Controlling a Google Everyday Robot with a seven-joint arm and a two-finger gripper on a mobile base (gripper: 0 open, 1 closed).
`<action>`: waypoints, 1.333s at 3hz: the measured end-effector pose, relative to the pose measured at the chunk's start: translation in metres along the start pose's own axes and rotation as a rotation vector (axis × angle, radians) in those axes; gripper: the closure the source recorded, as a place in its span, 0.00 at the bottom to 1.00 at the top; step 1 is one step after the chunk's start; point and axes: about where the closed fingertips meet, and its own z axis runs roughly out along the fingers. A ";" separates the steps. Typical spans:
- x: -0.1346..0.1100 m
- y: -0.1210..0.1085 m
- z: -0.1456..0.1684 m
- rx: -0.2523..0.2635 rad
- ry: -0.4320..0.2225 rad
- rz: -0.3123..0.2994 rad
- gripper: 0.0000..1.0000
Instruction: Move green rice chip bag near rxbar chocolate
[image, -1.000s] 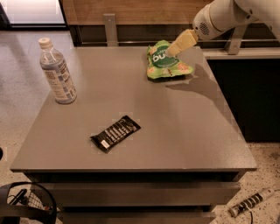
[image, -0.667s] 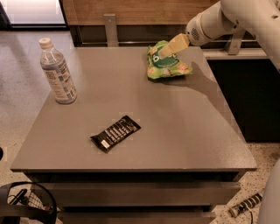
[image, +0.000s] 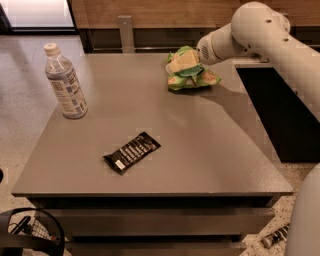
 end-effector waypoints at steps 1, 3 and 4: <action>0.011 0.008 0.029 -0.034 -0.016 0.030 0.12; 0.015 0.014 0.041 -0.052 -0.010 0.032 0.75; 0.016 0.016 0.043 -0.054 -0.009 0.031 0.96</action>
Offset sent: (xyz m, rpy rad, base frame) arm 0.0086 0.0163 -0.0261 0.0449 0.0159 0.0101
